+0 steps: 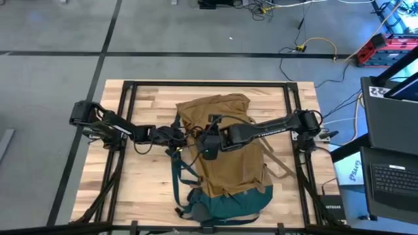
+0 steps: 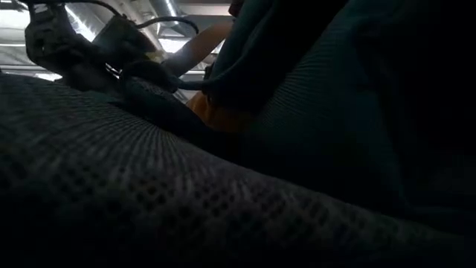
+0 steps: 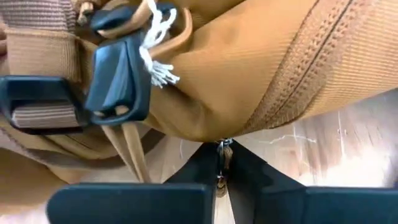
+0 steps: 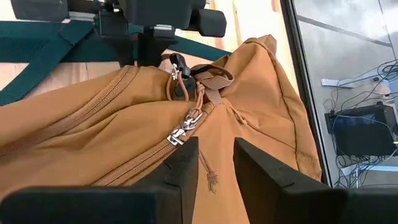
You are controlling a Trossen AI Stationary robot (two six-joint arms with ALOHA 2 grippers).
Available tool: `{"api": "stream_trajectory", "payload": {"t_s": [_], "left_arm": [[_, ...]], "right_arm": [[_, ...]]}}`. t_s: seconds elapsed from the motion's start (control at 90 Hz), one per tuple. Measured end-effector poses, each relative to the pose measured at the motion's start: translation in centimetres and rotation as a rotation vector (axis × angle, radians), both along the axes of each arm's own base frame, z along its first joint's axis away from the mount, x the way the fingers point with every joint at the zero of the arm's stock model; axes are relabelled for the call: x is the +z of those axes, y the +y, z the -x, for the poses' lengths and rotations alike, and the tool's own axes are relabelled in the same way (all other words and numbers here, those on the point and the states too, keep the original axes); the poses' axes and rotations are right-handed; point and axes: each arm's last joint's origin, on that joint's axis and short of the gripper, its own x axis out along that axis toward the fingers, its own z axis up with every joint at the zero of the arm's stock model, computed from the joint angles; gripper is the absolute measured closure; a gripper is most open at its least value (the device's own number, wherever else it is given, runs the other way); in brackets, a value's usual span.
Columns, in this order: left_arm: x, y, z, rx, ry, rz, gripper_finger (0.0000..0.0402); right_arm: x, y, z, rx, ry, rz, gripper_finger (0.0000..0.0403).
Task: Unpack backpack
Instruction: Open the brown backpack
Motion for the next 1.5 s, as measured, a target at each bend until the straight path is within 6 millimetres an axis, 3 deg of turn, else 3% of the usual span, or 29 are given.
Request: {"api": "stream_trajectory", "payload": {"t_s": [0.267,0.589,0.989,1.067,1.233,1.5], "left_arm": [[1.8,-0.4,0.8,-0.024,-0.012,-0.012,0.0400],[4.4,-0.5,1.9,-0.047,-0.086,-0.035,0.0401],[4.6,-0.5,2.0,-0.052,-0.097,-0.043,0.0401],[4.7,-0.5,2.0,-0.052,-0.103,-0.044,0.0402],[4.8,-0.5,1.9,-0.051,-0.105,-0.044,0.0401],[4.7,-0.5,1.9,-0.051,-0.099,-0.043,0.0397]], "right_arm": [[0.0,0.0,-0.1,0.002,-0.007,-0.004,0.0315],[-1.5,0.8,-1.4,0.188,-0.118,-0.141,0.0315],[-1.4,1.3,-3.0,0.295,-0.313,-0.168,0.0315],[-2.1,1.3,-3.7,0.320,-0.323,-0.154,0.0315],[-4.4,1.0,-4.8,0.334,-0.282,-0.159,0.0315],[-5.4,0.6,-4.4,0.259,-0.189,-0.051,0.0315]]}}
